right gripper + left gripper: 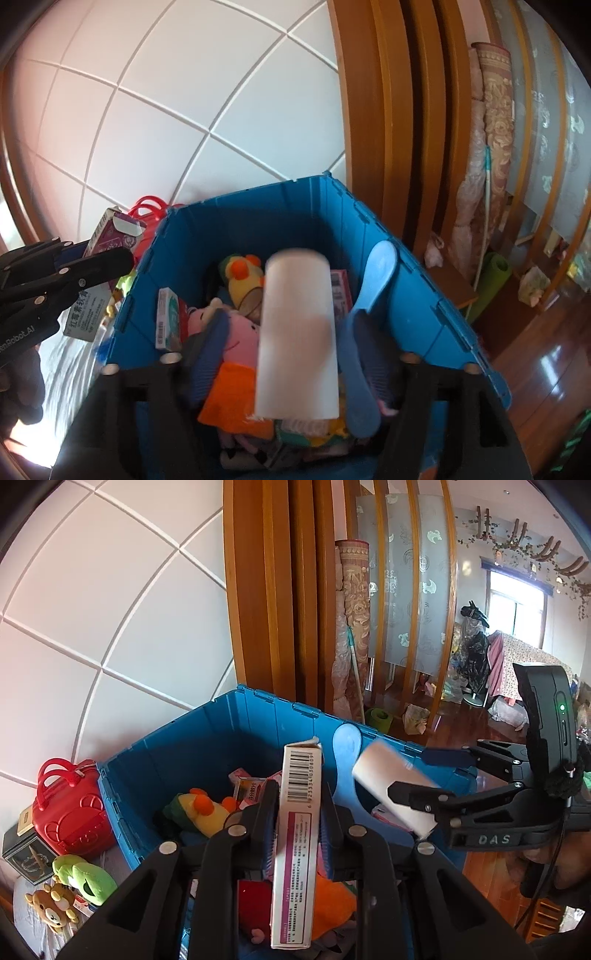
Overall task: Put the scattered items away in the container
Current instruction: 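Carry the box in the left tool and roll in the right tool over the blue bin, then open left gripper to drop the box while right gripper releases the roll into bin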
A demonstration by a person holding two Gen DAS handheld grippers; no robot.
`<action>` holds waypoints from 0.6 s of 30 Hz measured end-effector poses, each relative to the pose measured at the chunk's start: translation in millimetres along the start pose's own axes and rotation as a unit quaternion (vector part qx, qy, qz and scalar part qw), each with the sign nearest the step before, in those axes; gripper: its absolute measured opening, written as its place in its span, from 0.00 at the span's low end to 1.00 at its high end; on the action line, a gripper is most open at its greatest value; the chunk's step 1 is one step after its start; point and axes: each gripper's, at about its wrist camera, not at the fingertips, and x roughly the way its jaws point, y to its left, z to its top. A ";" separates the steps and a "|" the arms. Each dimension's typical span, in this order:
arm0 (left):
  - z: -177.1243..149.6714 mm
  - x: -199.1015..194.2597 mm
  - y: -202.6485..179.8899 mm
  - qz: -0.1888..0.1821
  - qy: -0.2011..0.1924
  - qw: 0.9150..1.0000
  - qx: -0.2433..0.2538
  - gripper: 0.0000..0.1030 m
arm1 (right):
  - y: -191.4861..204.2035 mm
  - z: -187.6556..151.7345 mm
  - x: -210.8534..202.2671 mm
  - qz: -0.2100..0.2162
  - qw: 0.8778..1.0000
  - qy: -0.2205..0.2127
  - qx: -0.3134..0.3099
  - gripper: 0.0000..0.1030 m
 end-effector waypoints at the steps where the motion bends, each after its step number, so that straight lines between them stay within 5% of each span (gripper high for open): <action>1: 0.0 -0.6 -0.1 0.007 -0.002 1.000 -0.001 0.64 | -1.1 1.2 -1.5 0.003 1.000 -0.008 0.003 0.99; 2: -0.7 -2.5 0.6 0.016 -0.008 1.000 -0.003 0.81 | -1.4 2.8 -1.7 0.005 1.000 -0.008 0.004 0.99; 18: -21.9 -19.4 30.7 0.083 0.015 0.996 -0.026 0.82 | 26.5 7.6 -0.4 0.022 1.000 -0.004 -0.012 0.99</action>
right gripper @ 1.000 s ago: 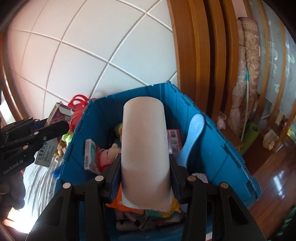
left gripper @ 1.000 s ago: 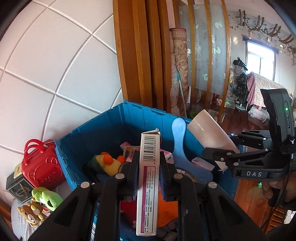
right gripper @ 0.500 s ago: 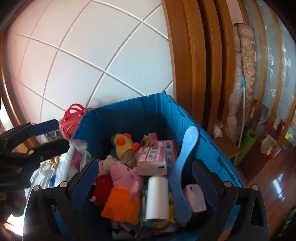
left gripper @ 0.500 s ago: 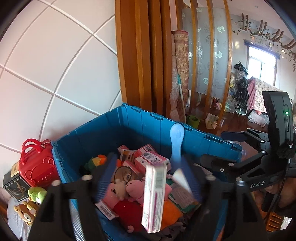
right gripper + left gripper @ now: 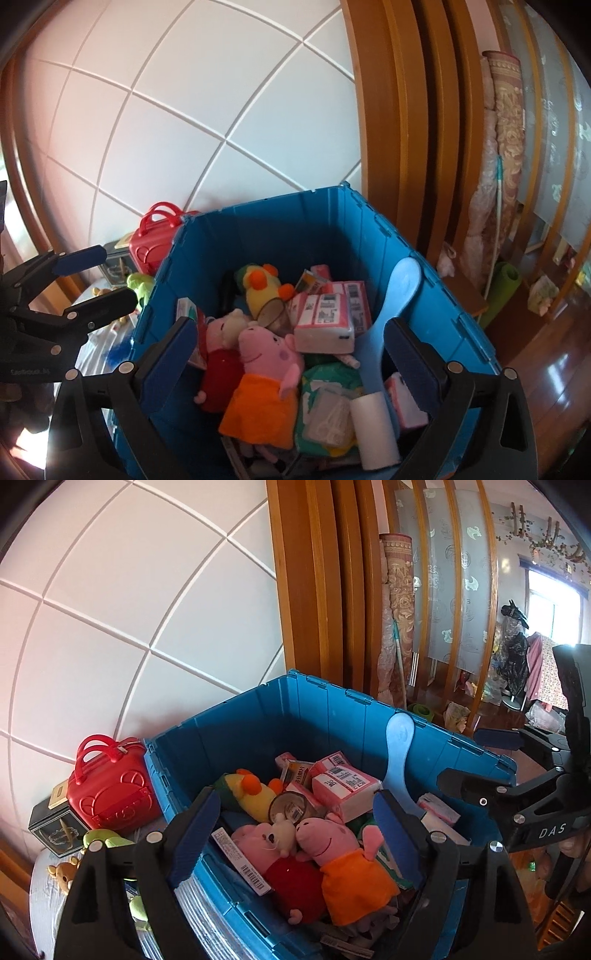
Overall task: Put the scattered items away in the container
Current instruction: 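Open left gripper to drop the box while right gripper releases the roll into bin, then move left tool to the teal-white medicine box while right tool returns to the bed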
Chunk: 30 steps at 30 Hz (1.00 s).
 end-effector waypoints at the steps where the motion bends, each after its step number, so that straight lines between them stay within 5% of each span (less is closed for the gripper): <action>1: -1.8 -2.2 2.0 0.002 0.001 1.000 -0.001 0.82 | 3.7 0.1 0.3 0.002 1.000 0.001 -0.002 0.99; 14: -42.1 -31.7 65.1 0.041 0.010 0.998 -0.047 0.82 | 71.7 2.6 12.4 0.031 0.998 0.013 -0.046 1.00; 30: -125.9 -80.1 189.1 0.100 0.030 0.987 -0.121 0.82 | 212.6 -7.0 41.0 0.077 0.990 0.042 -0.108 1.00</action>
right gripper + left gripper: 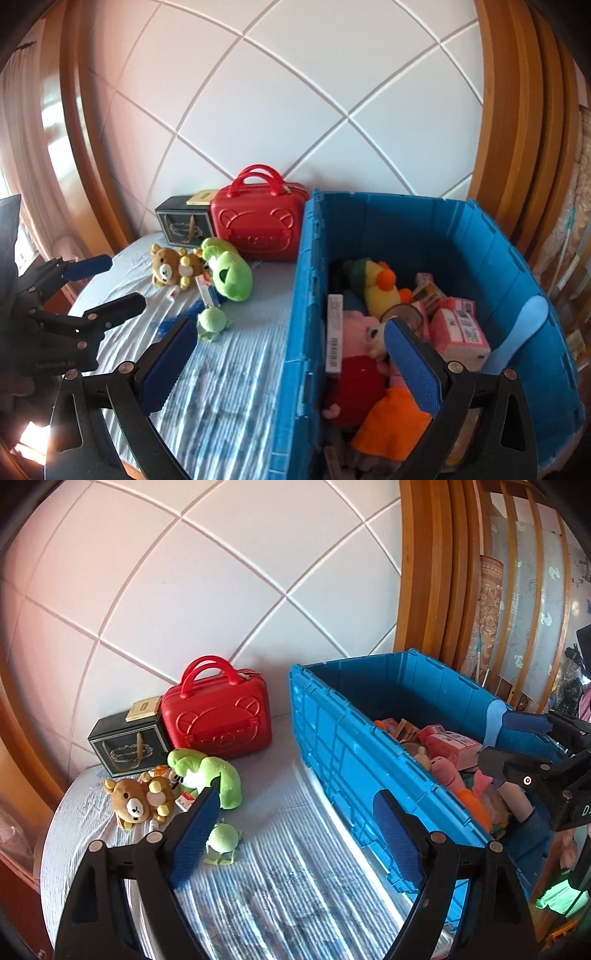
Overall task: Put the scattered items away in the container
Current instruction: 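Move left tool to the teal-white medicine box while right tool returns to the bed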
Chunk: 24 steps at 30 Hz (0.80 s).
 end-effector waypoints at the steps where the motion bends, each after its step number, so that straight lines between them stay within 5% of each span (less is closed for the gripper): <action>1: -4.5 1.1 11.5 0.006 0.003 1.000 -0.006 0.82 | 9.4 0.9 3.6 0.002 1.000 0.002 -0.003 1.00; 24: -87.0 30.2 241.7 0.081 0.067 0.990 -0.097 0.82 | 178.1 -12.1 146.6 0.042 0.993 0.097 -0.044 1.00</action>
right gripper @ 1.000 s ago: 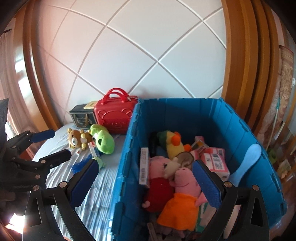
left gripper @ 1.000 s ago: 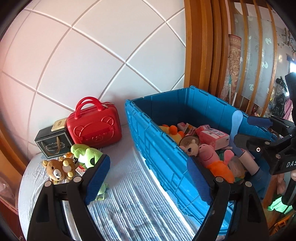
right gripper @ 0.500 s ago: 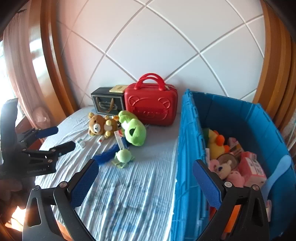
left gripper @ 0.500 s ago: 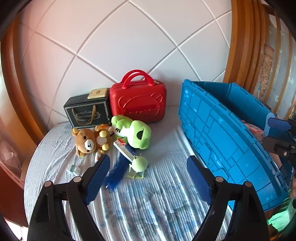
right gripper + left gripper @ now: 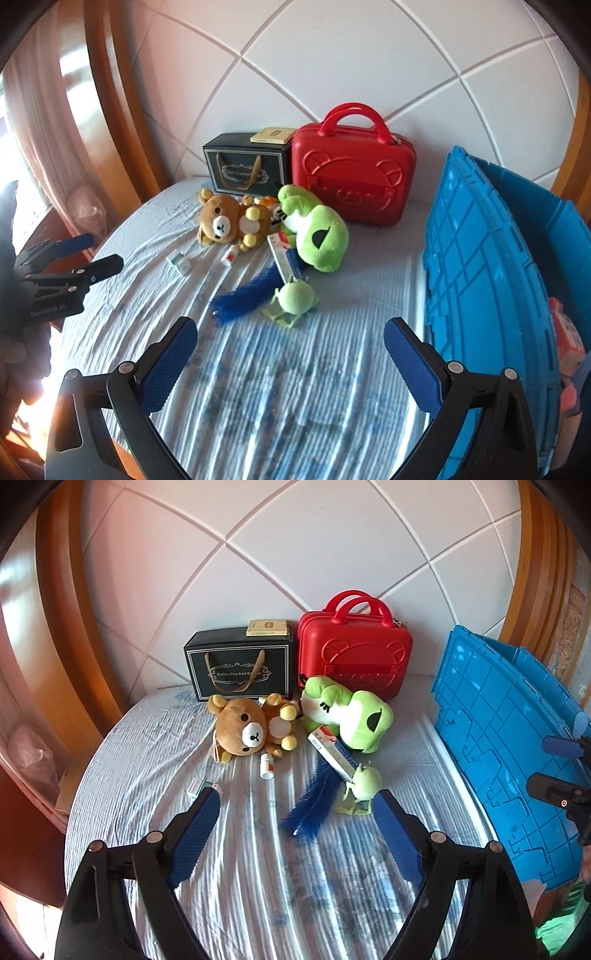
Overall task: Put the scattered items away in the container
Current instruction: 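Move left tool to the teal-white medicine box while right tool returns to the bed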
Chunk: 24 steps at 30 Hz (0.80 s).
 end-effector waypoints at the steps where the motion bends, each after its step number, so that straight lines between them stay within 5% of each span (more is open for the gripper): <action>1: -1.6 4.9 8.2 0.002 0.002 1.000 -0.002 0.82 | 4.2 -0.2 8.3 -0.001 1.000 0.004 0.001 1.00; 11: -25.0 84.8 86.7 0.031 0.024 0.999 -0.003 0.82 | 26.9 -9.9 86.0 -0.020 0.999 0.040 0.010 1.00; 24: -47.7 207.1 122.2 0.042 0.075 0.995 0.041 0.82 | 22.5 -39.9 187.8 -0.061 0.995 0.083 0.018 1.00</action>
